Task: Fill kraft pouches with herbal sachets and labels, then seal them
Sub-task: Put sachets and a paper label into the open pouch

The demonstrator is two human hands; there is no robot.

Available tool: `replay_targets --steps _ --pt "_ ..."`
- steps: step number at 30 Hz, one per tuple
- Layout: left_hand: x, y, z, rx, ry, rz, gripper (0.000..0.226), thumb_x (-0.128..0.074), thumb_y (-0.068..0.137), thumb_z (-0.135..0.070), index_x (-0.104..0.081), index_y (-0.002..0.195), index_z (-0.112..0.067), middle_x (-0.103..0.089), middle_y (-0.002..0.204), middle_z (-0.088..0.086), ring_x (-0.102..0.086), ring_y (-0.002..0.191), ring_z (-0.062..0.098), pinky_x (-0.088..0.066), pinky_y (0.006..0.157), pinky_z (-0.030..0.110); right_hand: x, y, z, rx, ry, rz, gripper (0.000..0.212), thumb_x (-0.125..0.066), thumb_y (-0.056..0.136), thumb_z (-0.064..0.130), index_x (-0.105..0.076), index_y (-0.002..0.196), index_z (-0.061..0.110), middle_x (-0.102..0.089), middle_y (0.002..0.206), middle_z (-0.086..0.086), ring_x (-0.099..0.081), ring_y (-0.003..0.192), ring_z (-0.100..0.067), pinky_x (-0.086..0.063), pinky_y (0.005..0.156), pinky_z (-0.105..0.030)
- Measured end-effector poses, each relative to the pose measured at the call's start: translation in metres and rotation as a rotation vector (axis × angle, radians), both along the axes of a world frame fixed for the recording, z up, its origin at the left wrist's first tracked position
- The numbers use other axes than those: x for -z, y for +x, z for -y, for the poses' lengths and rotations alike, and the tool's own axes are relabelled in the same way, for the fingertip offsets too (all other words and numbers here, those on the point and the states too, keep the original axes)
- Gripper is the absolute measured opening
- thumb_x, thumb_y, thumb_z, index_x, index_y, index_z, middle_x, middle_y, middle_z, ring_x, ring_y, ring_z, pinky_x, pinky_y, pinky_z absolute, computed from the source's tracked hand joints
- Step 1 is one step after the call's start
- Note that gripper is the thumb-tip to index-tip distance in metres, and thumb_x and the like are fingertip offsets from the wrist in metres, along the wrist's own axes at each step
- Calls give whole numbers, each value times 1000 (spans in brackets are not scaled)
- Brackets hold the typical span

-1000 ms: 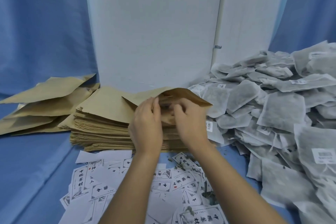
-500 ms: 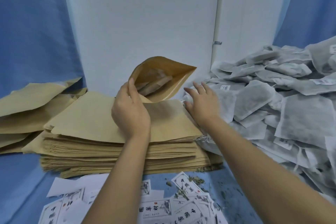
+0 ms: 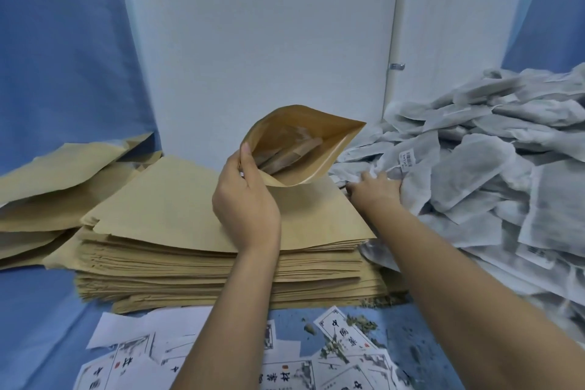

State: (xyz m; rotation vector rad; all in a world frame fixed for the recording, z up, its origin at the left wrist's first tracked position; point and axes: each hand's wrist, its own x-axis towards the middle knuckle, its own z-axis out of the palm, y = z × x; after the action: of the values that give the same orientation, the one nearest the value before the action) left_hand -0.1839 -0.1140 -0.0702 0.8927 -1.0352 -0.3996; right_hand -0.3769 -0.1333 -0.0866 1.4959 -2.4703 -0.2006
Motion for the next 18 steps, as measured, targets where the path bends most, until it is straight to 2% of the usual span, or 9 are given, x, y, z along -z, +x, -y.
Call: replay_targets --steps 5,9,12,15,18 --pt "-1 5 -5 13 4 -14 36 -43 100 -34 -72 98 -11 -66 77 0 -53 68 9 -35 56 5 10 -2 -13 1 -93 -52 38 -34 97 32 -57 126 24 -46 127 -3 -44 118 -35 -40 89 -37" --pt "-6 7 -21 25 5 -36 35 -44 100 -32 -72 97 -11 -64 75 -2 -51 66 7 -35 56 3 17 -5 -40 -79 -168 -43 33 -39 95 32 -61 113 16 -54 124 -4 -55 108 -30 -36 69 -29" --pt "-13 8 -37 41 -2 -47 34 -45 100 -31 -72 96 -11 -62 72 -4 -50 61 6 -35 57 3 20 -2 -67 -77 -209 54 23 -46 91 31 -61 101 17 -62 111 -4 -60 99 -26 -35 66 -28" --pt "-20 13 -57 63 -23 -65 34 -45 100 -31 -71 95 -10 -55 65 -11 -52 60 -6 -35 56 4 17 6 -89 -66 -222 151 21 -54 85 34 -60 98 17 -65 106 -5 -61 96 -25 -37 65 -27" --pt "-22 19 -75 80 -36 -75 34 -45 100 -31 -71 93 -10 -50 60 -16 -49 59 -10 -34 55 4 15 15 -109 -50 -258 231 18 -56 84 33 -59 91 17 -65 98 -6 -59 84 -25 -36 62 -26"
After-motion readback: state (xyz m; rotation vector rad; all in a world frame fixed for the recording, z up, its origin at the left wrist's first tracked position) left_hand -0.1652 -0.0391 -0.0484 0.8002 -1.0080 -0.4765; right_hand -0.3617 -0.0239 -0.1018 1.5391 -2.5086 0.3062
